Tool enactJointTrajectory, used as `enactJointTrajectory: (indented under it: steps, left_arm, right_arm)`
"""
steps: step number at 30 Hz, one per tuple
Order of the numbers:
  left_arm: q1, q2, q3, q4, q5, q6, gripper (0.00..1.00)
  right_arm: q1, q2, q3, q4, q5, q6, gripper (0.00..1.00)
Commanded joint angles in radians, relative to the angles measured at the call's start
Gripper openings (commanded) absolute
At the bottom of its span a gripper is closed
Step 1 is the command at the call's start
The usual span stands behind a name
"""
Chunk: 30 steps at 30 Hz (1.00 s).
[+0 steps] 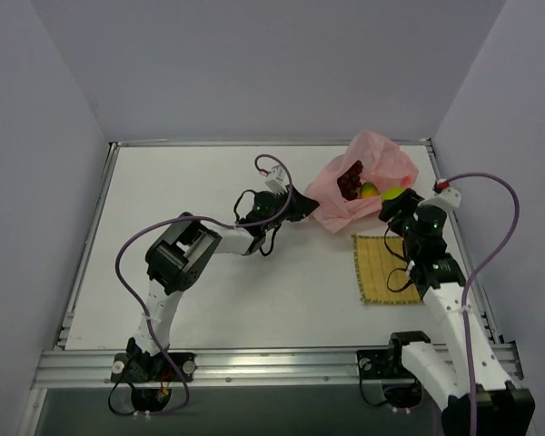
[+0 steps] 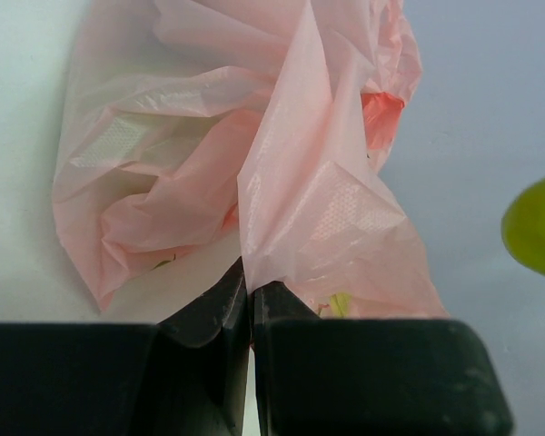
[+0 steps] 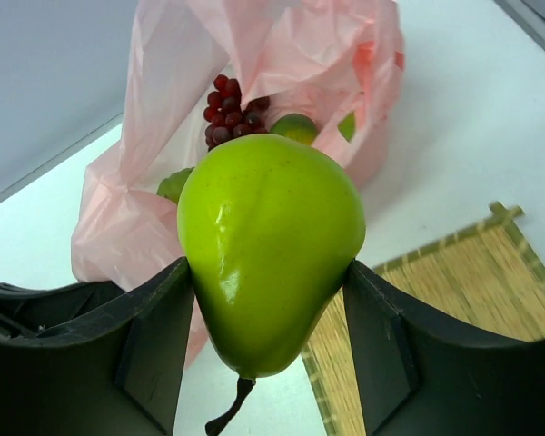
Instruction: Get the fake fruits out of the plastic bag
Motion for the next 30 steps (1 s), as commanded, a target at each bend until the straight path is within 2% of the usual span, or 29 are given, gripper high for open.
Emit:
enactJointTrajectory:
  steps: [1,6,12,17,22,27,30]
  left_arm:
    - [0.015,-0.012,0.06,0.065,0.045,-0.009,0.03]
    - [0.019,-0.009,0.061,0.077,0.065,-0.025,0.02]
    - [0.019,-0.014,0.055,0.08,0.077,-0.028,0.02]
    - [0.021,-0.015,0.049,0.083,0.079,-0.026,0.02]
    - [0.021,-0.014,0.043,0.089,0.085,-0.026,0.03]
    - [0.021,-0.014,0.035,0.094,0.085,-0.023,0.02]
    - [0.021,-0.012,0.037,0.095,0.086,-0.025,0.02]
  right_arm:
    - [0.005,-0.095,-0.066,-0.154,0.076,0.073,0.29]
    - [0.007,-0.127,-0.178,-0.205,-0.002,0.161,0.29]
    - [0.008,-0.133,-0.217,-0.221,0.018,0.195,0.31]
    - [0.008,-0.092,-0.264,-0.219,-0.028,0.231,0.33]
    - [0.01,-0.098,-0.266,-0.219,-0.025,0.236,0.48]
    - [0.01,-0.075,-0.261,-0.222,-0.043,0.23,0.56]
    - [0.01,-0.073,-0.257,-0.228,-0.031,0.233,0.73]
